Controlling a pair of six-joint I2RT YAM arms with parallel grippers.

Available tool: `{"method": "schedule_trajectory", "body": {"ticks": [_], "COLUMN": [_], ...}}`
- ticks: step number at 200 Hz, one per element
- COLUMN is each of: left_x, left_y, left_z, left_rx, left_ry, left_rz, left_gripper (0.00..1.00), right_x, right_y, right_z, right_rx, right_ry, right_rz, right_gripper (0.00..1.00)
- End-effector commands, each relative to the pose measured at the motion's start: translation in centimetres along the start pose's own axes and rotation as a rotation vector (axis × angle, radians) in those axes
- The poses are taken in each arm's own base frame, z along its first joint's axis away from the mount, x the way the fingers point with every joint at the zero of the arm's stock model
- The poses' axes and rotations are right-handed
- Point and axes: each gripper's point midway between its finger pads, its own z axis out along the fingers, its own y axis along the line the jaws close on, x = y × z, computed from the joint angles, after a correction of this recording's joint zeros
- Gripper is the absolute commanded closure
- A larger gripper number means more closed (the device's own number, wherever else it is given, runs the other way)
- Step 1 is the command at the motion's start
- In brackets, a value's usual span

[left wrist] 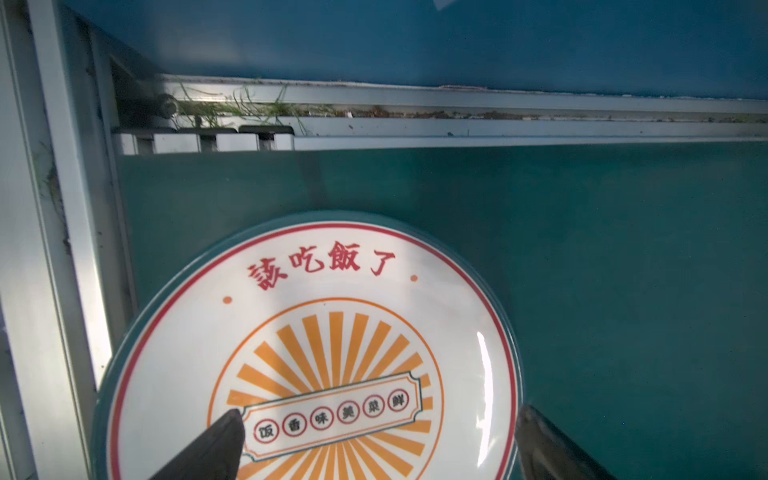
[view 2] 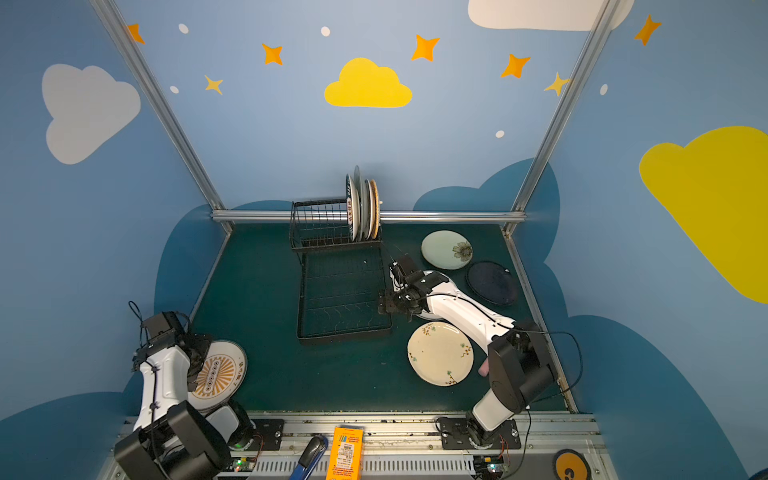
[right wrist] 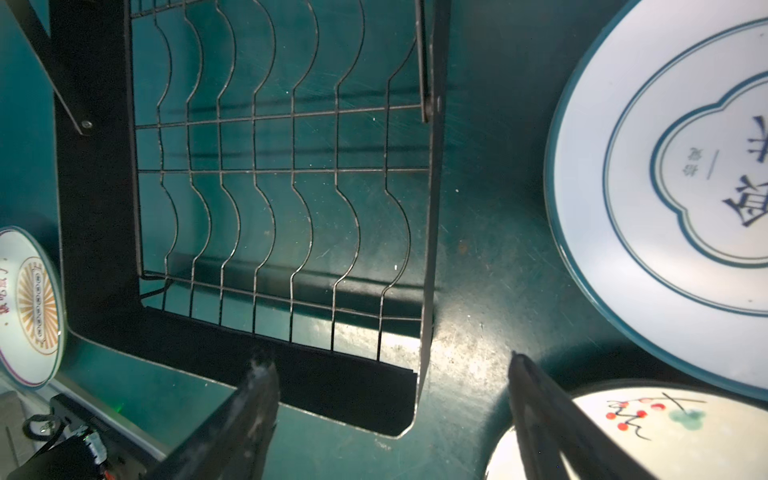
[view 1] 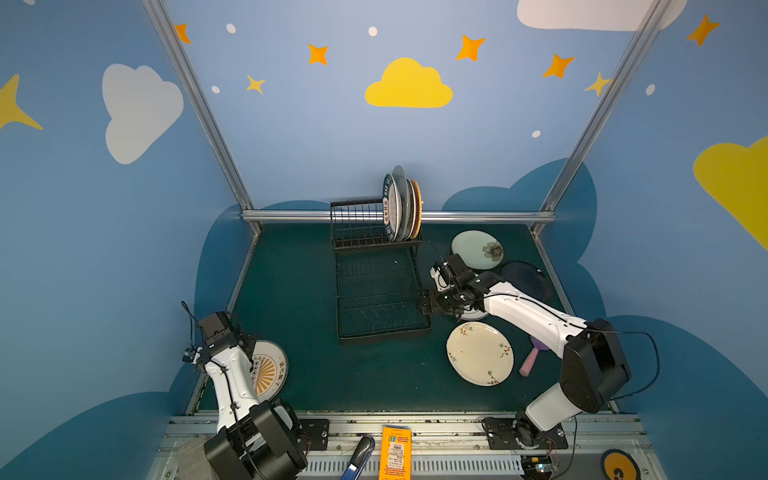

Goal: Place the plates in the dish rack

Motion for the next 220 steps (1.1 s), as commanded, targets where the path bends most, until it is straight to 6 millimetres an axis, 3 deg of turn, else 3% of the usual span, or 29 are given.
{"method": "schedule_trajectory", "body": {"ticks": [1,40,78,98,148,220], "left_x": [-2.5,-2.5,-1.7,-0.3,0.5,0.7], "left_y": [0.1,0.1,2.8,3.5,5.9,7.4], "left_z": [-0.1,0.8,1.7,2.1,1.8,1.7], "left_rx": [-0.006,0.0,-0.108,-0.118,-0.161,-0.222], "left_ry": [-0.093,-0.086,-0.101,-0.058,-0.106,-0.125], "left_rz": [0.01,-0.003,-0.063,-0.106,-0.141,-0.183], "left_gripper": [0.0,0.0,0.0,0.0,0.0,0.0], "right_x": [0.4,0.8,1.1,1.3,1.5,1.8], "right_y": [0.6,0.7,0.7,0.5,0.1,-0.1], "right_z": [-0.2,0.6,1.0,1.3,1.6,2.1], "right_rx": [-0.035,-0.051,-0.064,-0.071,-0.079,-0.091], "right_ry": [0.007,0.034,0.05,0.059,0.07,0.093], "right_rz": [-0.017,-0.017,-0.018,-0.012,-0.004,0.003], "right_gripper": [0.15,0.15,0.15,0.15,0.15,0.15]}}
